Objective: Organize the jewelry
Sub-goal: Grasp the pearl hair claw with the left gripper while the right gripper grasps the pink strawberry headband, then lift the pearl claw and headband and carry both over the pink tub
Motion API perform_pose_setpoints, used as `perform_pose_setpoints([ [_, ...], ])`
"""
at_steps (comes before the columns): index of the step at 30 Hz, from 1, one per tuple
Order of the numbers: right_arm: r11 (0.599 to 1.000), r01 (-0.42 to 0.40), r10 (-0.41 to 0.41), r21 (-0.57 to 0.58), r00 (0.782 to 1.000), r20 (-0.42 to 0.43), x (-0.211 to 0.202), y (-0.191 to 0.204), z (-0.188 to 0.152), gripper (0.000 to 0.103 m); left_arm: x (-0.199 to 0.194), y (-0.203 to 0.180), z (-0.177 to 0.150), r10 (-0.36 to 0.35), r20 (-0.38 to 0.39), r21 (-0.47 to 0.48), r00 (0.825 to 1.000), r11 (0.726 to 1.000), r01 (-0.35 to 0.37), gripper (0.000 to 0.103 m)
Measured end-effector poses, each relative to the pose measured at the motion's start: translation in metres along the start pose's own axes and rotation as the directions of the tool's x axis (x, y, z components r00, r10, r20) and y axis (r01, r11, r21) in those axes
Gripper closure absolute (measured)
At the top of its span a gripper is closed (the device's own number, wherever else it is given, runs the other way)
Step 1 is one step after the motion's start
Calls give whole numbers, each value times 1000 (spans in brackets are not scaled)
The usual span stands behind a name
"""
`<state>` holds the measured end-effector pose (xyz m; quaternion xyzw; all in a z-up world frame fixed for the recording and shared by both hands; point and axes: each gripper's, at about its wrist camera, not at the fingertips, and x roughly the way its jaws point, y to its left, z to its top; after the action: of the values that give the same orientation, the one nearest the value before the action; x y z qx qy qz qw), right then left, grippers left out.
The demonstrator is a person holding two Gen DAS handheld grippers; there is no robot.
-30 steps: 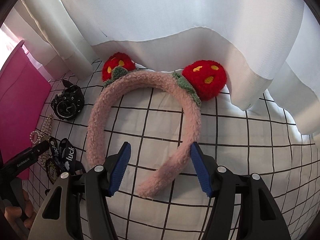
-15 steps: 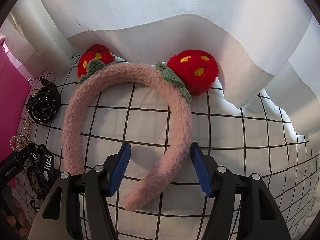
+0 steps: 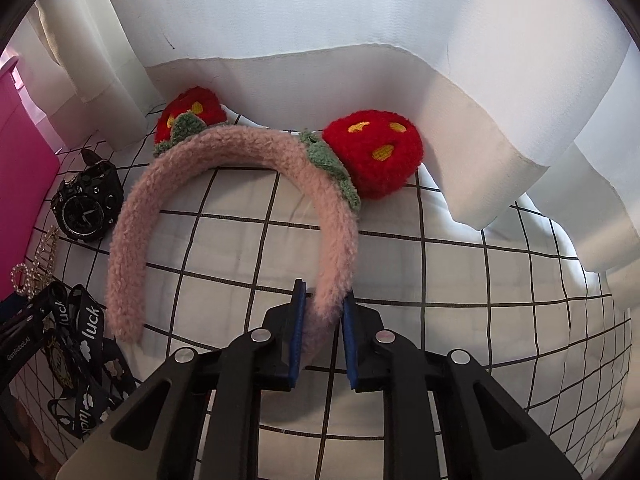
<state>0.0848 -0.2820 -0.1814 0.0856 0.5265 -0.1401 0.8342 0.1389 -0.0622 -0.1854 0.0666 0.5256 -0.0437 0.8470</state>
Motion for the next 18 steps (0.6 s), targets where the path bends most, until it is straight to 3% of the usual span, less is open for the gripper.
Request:
perform_pose_setpoints([
  [1, 1000, -1, 1, 5, 1000, 2, -1, 0, -2, 88, -1, -4, 0, 0, 1, 9, 1000, 1000, 0, 46],
  [3, 1000, -10, 10, 14, 1000, 6, -4, -3, -8, 90, -4, -11, 1, -7, 5, 23, 1000, 1000, 7, 61],
  [18, 995, -83, 76, 61, 991, 114, -59, -10, -47, 94, -47, 13, -20, -67, 48, -2, 997, 998, 67, 63],
])
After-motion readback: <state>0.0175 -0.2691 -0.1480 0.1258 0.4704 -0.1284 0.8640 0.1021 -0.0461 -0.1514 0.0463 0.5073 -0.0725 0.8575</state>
